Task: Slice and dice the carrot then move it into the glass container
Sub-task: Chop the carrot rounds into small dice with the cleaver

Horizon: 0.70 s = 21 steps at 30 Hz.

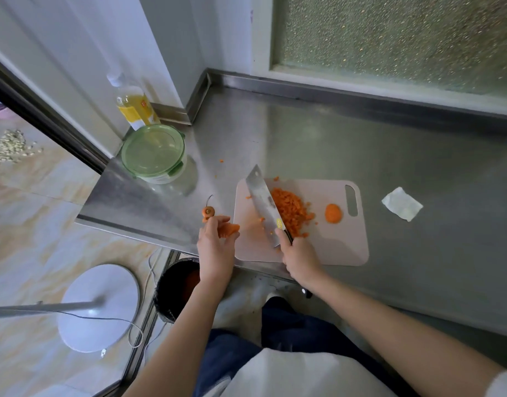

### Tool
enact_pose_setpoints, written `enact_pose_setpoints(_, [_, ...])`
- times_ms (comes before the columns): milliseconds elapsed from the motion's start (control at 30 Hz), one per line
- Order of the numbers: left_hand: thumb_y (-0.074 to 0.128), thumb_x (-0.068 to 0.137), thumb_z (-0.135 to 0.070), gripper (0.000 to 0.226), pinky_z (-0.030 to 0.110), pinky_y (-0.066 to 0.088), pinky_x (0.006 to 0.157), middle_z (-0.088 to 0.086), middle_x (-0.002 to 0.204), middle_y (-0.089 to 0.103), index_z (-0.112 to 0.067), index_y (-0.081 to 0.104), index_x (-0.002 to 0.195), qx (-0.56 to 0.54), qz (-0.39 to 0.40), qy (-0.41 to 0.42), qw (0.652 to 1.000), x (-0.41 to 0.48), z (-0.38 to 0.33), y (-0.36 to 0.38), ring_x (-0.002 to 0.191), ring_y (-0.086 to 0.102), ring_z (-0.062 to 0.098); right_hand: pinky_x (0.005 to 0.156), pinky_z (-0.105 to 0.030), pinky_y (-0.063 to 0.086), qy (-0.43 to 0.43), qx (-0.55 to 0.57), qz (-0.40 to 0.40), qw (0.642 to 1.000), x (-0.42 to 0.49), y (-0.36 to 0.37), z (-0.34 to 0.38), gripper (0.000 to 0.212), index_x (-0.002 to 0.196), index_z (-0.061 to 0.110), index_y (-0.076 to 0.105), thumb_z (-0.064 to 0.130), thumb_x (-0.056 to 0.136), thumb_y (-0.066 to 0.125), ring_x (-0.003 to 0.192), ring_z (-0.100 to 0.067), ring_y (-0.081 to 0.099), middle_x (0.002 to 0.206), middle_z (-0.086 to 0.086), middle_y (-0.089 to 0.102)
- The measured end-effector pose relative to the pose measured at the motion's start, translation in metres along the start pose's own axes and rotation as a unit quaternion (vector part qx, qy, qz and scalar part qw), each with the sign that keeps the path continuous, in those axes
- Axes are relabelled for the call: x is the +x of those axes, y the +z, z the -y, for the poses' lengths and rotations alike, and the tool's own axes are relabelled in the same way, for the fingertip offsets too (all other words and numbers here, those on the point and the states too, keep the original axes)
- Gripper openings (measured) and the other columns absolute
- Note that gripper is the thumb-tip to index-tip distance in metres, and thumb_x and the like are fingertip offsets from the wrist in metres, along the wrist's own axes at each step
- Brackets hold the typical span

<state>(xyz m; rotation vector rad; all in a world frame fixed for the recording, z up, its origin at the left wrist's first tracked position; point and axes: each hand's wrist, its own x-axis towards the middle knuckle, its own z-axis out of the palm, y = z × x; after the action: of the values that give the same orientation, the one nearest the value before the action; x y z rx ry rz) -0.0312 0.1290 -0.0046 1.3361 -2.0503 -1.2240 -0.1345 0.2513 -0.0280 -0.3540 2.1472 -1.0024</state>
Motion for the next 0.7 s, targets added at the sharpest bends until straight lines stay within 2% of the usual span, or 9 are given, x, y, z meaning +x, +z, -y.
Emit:
enact_pose_setpoints(100, [0.071,0.08,-0.006,0.028,0.023,0.042,0.078,-0.016,0.081,0.055,-0.011,0.06,0.105,-0.004,0.029,-0.025,0.999,0.0,-0.007,0.01,0.086,0.055,0.014,0.045,-0.028,0.023,-0.006,-0.002,-0.017,1.0,0.001,-0.007,-0.002,0.061,0.047,0.015,0.033,0.048,0.097,0.04,0.041,-0.018,0.033,0.043,-0.001,0.034])
enact_pose_setpoints(233, [0.073,0.08,-0.015,0.034,0.01,0.035,0.069,0.001,0.094,0.061,-0.009,0.061,0.111,-0.007,0.078,-0.041,0.996,0.005,-0.014,0.028,0.085,0.053,0.011,0.046,-0.027,0.023,0.002,-0.005,-0.012,1.0,0.001,-0.012,-0.002,0.059,0.051,0.013,0.034,0.052,0.096,0.04,0.041,-0.016,0.032,0.044,0.0,0.033])
enact_pose_setpoints(400, [0.07,0.083,-0.023,0.036,0.018,0.036,0.077,0.005,0.109,0.063,-0.01,0.059,0.115,0.02,0.127,-0.066,0.99,0.012,-0.018,0.044,0.091,0.051,0.012,0.049,-0.025,0.027,-0.039,-0.019,0.002,0.999,-0.007,-0.015,-0.003,0.049,0.063,0.011,0.042,0.047,0.097,0.042,0.043,-0.011,0.033,0.049,0.001,0.034])
enact_pose_setpoints(567, [0.064,0.087,-0.026,0.037,0.016,0.024,0.083,0.011,0.118,0.054,-0.009,0.06,0.12,0.09,0.114,-0.031,0.989,0.01,-0.012,0.048,0.11,0.044,0.027,0.055,-0.03,0.031,-0.038,-0.052,0.01,0.998,-0.007,-0.017,-0.002,0.053,0.06,0.008,0.041,0.047,0.097,0.041,0.046,-0.018,0.036,0.05,-0.004,0.036])
enact_pose_setpoints(633, [0.063,0.088,-0.023,0.041,0.019,0.029,0.091,0.011,0.12,0.048,-0.008,0.055,0.125,0.073,0.114,-0.044,0.99,0.007,-0.011,0.047,0.113,0.044,0.028,0.055,-0.03,0.032,-0.045,-0.06,0.011,0.997,-0.008,-0.017,0.001,0.053,0.061,0.008,0.041,0.047,0.097,0.04,0.046,-0.018,0.037,0.05,-0.004,0.037])
enact_pose_setpoints(700, [0.065,0.086,-0.02,0.046,0.02,0.036,0.088,0.006,0.117,0.043,-0.009,0.052,0.128,0.051,0.119,-0.058,0.99,0.005,-0.012,0.044,0.108,0.049,0.023,0.055,-0.03,0.033,-0.045,-0.061,0.012,0.997,-0.01,-0.016,0.003,0.054,0.059,0.009,0.04,0.047,0.098,0.04,0.046,-0.018,0.037,0.05,-0.003,0.037])
